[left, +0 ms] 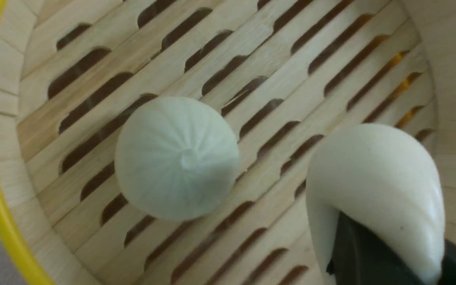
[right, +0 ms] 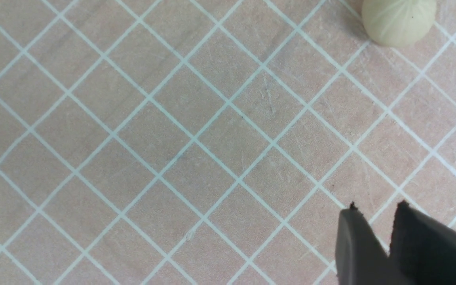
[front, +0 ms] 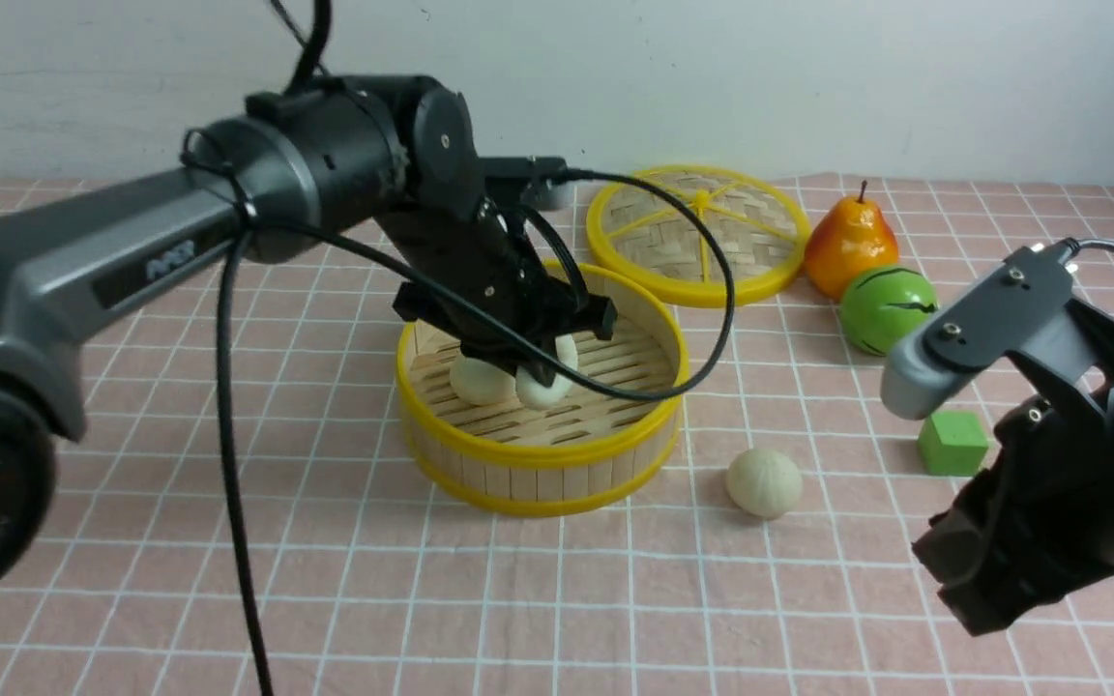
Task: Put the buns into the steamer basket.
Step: Use the left arm to put the steamed stuffed bun into the steamer, then use the right arm to grab a steamed stuffed bun
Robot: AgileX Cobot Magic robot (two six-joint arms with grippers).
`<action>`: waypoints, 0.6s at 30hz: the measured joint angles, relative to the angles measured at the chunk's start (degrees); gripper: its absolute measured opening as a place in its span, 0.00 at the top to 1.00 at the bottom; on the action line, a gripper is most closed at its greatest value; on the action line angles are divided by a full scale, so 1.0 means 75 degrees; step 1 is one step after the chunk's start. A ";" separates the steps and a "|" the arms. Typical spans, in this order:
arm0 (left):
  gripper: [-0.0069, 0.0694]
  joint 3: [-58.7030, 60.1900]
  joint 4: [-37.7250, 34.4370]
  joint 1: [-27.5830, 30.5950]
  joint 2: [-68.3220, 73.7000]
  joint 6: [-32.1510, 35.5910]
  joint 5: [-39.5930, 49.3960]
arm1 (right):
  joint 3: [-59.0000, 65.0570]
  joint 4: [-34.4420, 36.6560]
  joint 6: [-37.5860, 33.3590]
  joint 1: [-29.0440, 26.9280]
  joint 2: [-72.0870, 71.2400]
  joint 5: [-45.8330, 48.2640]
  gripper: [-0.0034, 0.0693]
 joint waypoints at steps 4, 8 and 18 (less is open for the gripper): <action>0.58 -0.0153 0.0022 0.0000 0.0508 0.0009 0.0000 | 0.0000 -0.0274 -0.0006 0.0000 0.0000 0.0000 0.74; 0.33 -0.0197 0.0028 0.0000 0.0611 0.0009 -0.0006 | 0.0000 -0.0394 0.0188 0.0000 0.0000 -0.0008 0.74; 0.14 -0.1157 0.0113 0.0000 0.0132 0.0009 0.1178 | -0.0583 -0.0951 0.1224 0.0000 0.0000 -0.0308 0.60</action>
